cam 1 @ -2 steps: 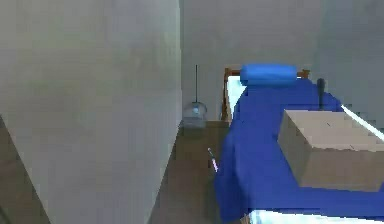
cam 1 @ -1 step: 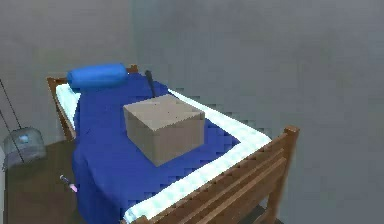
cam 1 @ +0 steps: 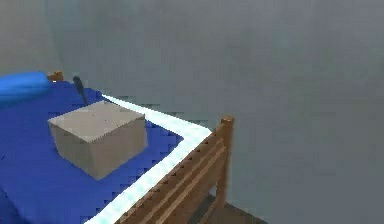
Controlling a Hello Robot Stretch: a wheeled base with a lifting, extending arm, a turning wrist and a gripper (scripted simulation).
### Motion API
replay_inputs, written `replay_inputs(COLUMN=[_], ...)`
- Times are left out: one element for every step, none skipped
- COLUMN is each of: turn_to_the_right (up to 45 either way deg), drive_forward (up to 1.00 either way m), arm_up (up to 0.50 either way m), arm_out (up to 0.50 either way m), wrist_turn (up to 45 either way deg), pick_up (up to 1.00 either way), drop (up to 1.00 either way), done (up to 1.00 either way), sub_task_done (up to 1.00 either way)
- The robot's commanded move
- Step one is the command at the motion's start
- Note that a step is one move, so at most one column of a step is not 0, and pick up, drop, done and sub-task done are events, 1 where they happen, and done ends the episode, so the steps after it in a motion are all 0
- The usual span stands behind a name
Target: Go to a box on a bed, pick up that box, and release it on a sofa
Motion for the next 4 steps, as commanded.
replay_inputs(turn_to_the_right=[0.0, -45.0, -45.0, -33.0], drive_forward=[0.45, 0.0, 0.0, 0.0], arm_up=[0.0, 0.0, 0.0, 0.0], arm_out=[0.0, 0.0, 0.0, 0.0], wrist_turn=[0.0, 0.0, 0.0, 0.0], pick_up=[0.0, 0.0, 0.0, 0.0], drop=[0.0, 0.0, 0.0, 0.0], done=[0.0, 0.0, 0.0, 0.0], sub_task_done=[0.0, 0.0, 0.0, 0.0])
